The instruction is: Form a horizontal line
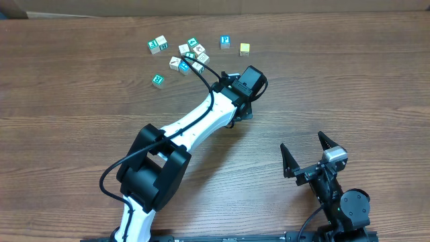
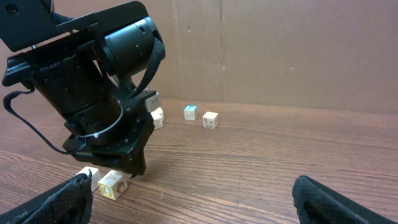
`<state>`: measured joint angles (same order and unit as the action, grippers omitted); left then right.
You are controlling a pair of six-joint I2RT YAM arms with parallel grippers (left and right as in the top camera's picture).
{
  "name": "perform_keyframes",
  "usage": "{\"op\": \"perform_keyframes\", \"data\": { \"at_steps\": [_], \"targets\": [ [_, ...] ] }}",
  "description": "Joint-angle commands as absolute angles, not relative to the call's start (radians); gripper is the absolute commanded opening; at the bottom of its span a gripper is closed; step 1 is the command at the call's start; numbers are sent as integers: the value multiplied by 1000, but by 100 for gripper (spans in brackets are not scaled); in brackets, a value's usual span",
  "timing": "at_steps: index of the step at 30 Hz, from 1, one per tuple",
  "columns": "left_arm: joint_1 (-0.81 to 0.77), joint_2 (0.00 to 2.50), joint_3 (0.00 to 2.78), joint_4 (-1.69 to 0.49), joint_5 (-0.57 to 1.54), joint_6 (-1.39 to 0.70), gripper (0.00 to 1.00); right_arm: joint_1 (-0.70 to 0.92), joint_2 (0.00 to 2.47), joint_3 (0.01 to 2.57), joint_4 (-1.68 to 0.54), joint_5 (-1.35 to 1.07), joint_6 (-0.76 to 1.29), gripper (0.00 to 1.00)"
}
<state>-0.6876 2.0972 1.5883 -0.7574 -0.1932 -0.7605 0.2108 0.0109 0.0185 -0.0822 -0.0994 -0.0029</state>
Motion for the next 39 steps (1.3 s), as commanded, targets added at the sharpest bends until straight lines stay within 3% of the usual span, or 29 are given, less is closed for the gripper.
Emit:
{"op": "perform_keyframes", "data": {
  "at_steps": [1,39],
  "targets": [
    [-693,2106,1574,-751,-229,-791,4,207,3,8,-77,-92,3,100],
    [-716,2171,1573,-793,-322,-802,4,207,3,8,-77,-92,3,100]
  ]
}}
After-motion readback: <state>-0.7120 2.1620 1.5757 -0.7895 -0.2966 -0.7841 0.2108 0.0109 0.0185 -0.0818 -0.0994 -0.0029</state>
